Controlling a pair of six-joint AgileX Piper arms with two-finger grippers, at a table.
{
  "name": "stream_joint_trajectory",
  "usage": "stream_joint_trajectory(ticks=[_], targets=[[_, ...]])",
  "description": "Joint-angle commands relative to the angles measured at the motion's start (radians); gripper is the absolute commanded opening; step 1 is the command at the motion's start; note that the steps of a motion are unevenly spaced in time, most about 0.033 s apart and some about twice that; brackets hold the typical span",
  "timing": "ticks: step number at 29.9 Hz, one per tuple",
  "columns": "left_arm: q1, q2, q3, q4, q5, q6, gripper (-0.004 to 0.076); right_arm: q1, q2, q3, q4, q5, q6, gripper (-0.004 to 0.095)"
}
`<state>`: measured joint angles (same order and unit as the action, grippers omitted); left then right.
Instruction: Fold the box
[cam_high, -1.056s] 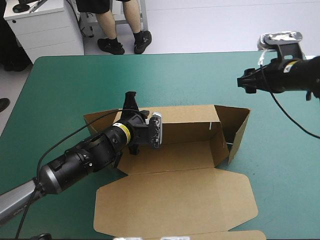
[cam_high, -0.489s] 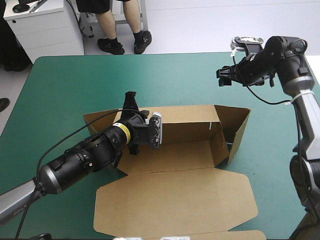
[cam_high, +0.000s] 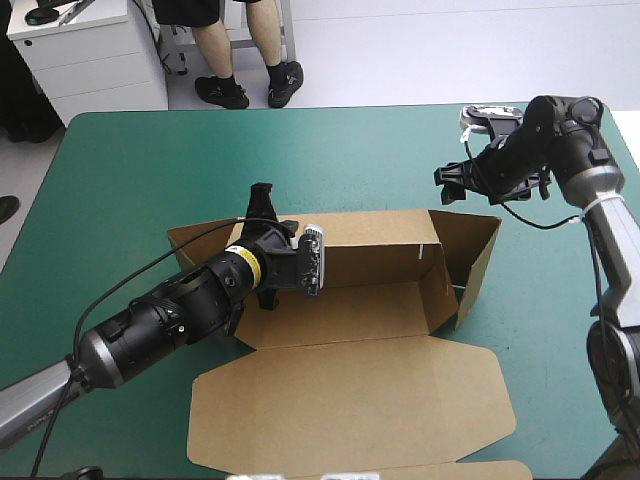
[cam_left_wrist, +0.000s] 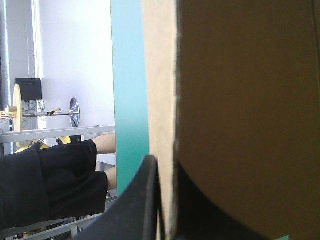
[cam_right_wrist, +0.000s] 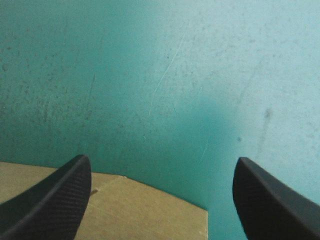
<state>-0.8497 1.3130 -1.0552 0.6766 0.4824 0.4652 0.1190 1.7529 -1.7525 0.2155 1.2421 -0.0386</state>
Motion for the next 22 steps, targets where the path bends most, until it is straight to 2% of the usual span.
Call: stream_joint_trajectory(ticks=[1,13,16,22], targets=[[-0.01,-0.024,-0.019,-0.018,-0.006,-0.008,-0.0008,-0.004,-0.099,0.035,-0.002,0.011,-0.008,0.0714],[-0.01,-0.024,-0.019,0.027,0.007,-0.056,-0.0008,-0.004,-0.262,0.21,-0.004,0.011,-0.052,0.0714],[-0.01,-0.024,-0.019,0.027,0.009,-0.056,-0.0008,-0.004,-0.286,0.272,0.026,0.011,-0.094,0.0714],[-0.01,-0.024,-0.019,0.027,0.012,-0.062,-0.0008,-0.004,-0.364,0.401,0.075,-0.091,-0.191,0.0714]])
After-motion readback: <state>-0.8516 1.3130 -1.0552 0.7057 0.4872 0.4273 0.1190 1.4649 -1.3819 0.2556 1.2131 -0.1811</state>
